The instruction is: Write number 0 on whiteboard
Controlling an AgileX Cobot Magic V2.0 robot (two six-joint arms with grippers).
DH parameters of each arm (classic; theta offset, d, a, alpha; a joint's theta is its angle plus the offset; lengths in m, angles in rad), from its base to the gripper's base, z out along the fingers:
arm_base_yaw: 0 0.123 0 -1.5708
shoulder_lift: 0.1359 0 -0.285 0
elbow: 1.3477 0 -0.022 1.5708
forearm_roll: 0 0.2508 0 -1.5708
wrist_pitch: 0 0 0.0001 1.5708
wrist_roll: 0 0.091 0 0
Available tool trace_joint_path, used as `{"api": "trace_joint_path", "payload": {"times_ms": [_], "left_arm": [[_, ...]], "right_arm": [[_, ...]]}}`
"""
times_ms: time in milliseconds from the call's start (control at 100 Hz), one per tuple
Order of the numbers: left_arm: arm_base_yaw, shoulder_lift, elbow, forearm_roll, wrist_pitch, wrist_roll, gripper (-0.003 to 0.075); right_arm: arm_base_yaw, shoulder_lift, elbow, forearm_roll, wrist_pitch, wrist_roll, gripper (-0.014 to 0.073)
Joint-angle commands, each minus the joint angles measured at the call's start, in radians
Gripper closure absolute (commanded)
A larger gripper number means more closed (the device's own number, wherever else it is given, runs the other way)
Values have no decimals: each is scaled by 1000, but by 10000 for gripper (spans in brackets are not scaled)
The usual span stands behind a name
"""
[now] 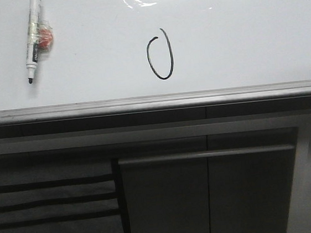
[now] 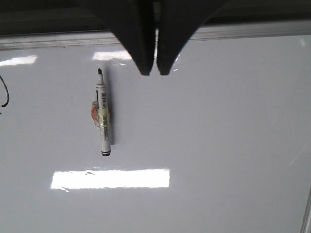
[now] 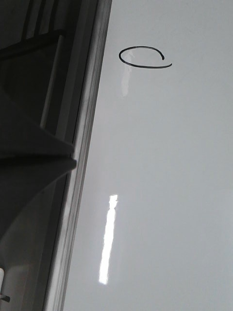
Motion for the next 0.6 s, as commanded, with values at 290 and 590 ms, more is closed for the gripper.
{"api": "trace_joint_path", "payload": {"times_ms": [290, 590], "left_arm": [[0, -25, 24, 4, -69, -13, 741], [0, -25, 24, 4, -69, -13, 741]], "right_arm": [[-6, 4, -25, 1, -83, -4, 666], [-132, -213, 80, 3, -82, 9, 666]]}}
